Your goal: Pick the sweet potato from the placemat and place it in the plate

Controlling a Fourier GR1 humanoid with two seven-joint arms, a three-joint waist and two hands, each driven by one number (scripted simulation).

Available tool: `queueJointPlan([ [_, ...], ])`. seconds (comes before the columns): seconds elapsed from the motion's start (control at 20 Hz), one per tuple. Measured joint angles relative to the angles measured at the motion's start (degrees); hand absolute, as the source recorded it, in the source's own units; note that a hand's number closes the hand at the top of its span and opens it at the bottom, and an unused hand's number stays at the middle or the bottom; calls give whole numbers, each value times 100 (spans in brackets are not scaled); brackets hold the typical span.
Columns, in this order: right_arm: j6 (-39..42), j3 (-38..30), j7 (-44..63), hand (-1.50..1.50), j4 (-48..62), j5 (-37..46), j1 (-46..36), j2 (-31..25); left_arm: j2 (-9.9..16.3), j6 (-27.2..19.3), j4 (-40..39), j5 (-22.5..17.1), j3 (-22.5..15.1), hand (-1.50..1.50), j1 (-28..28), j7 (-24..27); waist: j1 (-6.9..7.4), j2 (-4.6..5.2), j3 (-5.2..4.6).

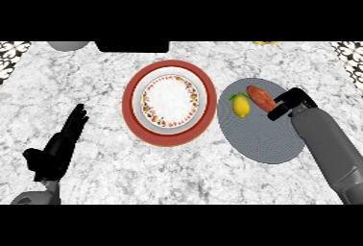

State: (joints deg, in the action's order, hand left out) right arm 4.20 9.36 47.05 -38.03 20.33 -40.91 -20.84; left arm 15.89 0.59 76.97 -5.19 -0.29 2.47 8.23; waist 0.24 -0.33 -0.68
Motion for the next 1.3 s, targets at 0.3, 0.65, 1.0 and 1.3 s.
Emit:
queueJointPlan([
  [0.3, -329, 60, -451, 150, 5, 352, 63, 132, -52, -2, -150, 97, 57, 0, 64, 54, -29, -7, 3],
  [0.65, -1616, 1108, -727, 150, -1825, 1414, 1415, 364, 9, -82, -197, 29, 266, 0, -46, -11, -371, -159, 14],
  [1.0, -2404, 2086, -53, 150, -4166, 2617, 2701, 252, 39, -82, -69, 19, 306, 0, -224, -20, -453, -152, 38],
  [1.3, -2148, 2596, 845, 150, -6522, 3806, 3490, -174, -1, -87, 19, 43, 264, 0, -212, -91, -385, -103, 46],
])
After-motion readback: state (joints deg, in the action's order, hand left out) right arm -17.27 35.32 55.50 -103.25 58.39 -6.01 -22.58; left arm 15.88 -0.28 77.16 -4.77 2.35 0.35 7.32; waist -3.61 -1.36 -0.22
